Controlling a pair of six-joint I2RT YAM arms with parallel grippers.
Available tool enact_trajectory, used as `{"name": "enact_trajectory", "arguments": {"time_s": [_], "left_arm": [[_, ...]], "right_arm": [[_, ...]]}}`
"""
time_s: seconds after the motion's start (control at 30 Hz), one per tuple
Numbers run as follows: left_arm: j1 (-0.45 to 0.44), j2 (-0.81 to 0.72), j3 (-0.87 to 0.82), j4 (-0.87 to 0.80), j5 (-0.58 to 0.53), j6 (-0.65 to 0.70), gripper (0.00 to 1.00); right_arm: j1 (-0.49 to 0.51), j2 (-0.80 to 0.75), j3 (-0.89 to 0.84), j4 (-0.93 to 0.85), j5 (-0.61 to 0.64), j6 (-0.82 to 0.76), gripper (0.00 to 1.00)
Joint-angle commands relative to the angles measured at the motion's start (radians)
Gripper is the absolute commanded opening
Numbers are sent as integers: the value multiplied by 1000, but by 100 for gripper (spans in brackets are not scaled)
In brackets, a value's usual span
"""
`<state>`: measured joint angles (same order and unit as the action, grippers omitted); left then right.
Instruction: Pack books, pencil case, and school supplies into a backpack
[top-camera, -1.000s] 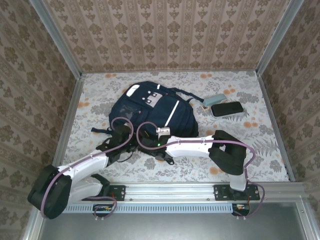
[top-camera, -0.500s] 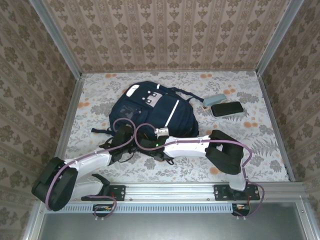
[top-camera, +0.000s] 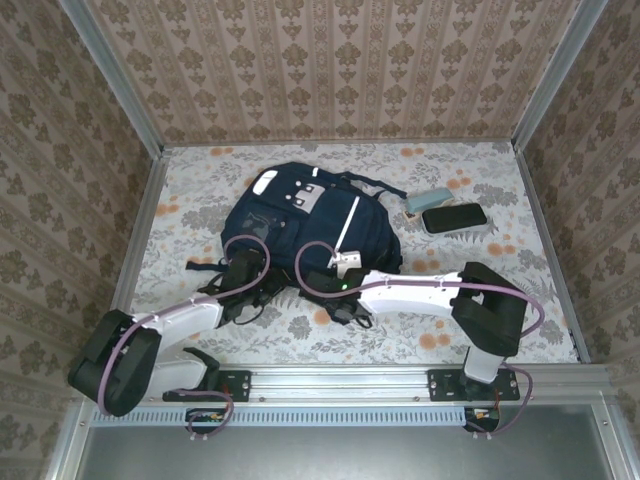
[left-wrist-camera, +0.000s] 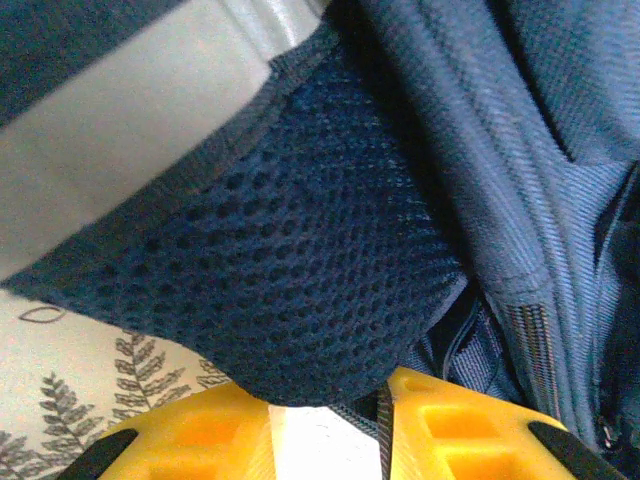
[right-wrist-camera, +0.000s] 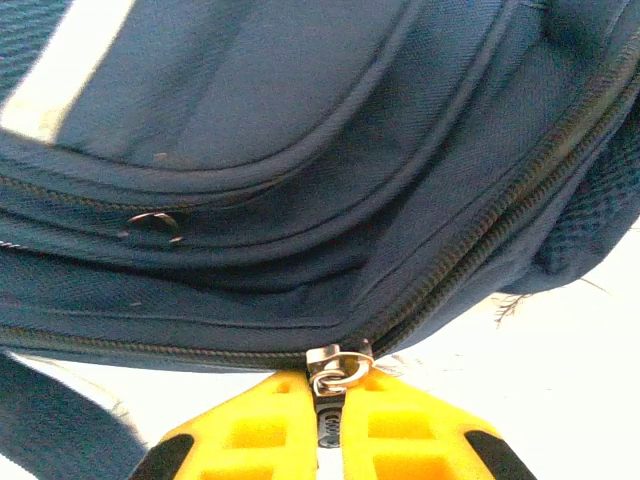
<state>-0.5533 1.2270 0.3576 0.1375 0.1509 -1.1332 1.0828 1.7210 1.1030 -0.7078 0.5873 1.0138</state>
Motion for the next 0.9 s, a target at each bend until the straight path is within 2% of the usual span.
{"name": "enact_trajectory", "arguments": {"time_s": [0.0,0.2,0.3,0.47,0.53,0.73,0.87], "left_arm": [[55,36,-7,-60,-56,67,28],[134,61,11,-58,-29,117,25],[170,73,27,-59,-7,146,25],[215,91,71,-63,48,191,26],[223,86,82,-67,63,197,29],[225,30,89,-117,80,197,42],[225,-43,77,-177,76,191,50]], "right_arm": [[-44,-83,-56,-31,-22,-79,12],[-124,-151,-109,-28,-25,-114,16],[-164,-176,-128,3,-78,-181,18],[-164,-183,-130,109,-265,-394,35],[-156,-165,-115,108,-291,-439,39],[-151,-102,-48,58,-227,-503,47],[-151,-105,-20,51,-238,-565,56]]}}
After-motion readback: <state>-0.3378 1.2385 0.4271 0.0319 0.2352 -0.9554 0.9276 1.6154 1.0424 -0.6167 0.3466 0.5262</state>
